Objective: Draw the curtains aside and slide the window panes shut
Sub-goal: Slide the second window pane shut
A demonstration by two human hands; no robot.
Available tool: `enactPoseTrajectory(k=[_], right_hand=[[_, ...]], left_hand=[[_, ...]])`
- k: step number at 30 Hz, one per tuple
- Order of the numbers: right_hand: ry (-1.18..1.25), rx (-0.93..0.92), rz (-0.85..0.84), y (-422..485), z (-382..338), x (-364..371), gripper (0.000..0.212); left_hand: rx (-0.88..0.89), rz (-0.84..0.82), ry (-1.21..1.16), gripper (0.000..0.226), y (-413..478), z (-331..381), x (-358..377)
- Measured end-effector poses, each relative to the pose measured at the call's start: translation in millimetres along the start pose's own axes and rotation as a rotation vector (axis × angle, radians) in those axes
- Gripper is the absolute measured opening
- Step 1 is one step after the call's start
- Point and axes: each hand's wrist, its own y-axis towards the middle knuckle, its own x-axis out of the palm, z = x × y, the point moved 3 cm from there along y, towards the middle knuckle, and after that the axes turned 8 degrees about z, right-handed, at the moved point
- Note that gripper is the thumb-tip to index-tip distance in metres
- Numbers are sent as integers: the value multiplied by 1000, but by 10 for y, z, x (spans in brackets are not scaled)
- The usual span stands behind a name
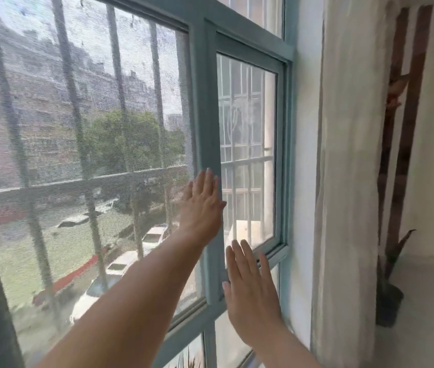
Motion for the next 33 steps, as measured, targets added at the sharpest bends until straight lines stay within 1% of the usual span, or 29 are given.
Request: enactPoseTrajectory(k=[9, 11, 13, 14, 16, 18, 20, 22, 23, 25, 26, 28, 31, 33], right_hand=[[-49, 9, 6, 815, 651, 972, 59], [-56, 14, -28, 1065, 763, 1168, 59], [-72, 16, -87, 1244, 826, 1345, 72], [-104, -16, -97, 1305, 847, 1458, 78], [-137, -68, -87, 1396, 858, 1602, 79], [-122, -66, -144, 1504, 887, 1755, 79], [-73, -52, -149, 1631, 903, 1879, 79], [-74, -128, -76, 1744, 935, 2079, 80], [-75, -176, -63, 1791, 944, 2174, 76], [-86, -224, -111, 1898, 982, 2355, 72], [-80, -247, -109, 1943, 973, 2405, 72], [2, -278, -93, 2044, 987, 2564, 76], [69, -355, -58, 2175, 1029, 2742, 85], [162, -401, -93, 2239, 1067, 2785, 85]], left_hand=[[16, 95, -47, 59, 1218, -54, 734], [17, 125, -59, 59, 1535, -96, 882], [16, 158, -65, 60, 1766, -114, 986], [16, 165, -65, 61, 1868, -115, 1052], [24, 166, -53, 64, 2028, -105, 1184], [28, 155, -37, 65, 2159, -112, 1322], [19, 154, -34, 65, 2290, -141, 1435], [-7, 159, -24, 66, 2413, -187, 1514], [-19, 168, -15, 67, 2468, -209, 1543], [-33, 193, 33, 68, 2577, -222, 1589], [-35, 206, 55, 69, 2618, -230, 1593], [-54, 249, 136, 69, 2726, -206, 1611], [-129, 328, 234, 68, 2894, -183, 1590], [-179, 371, 291, 67, 2988, -193, 1556]])
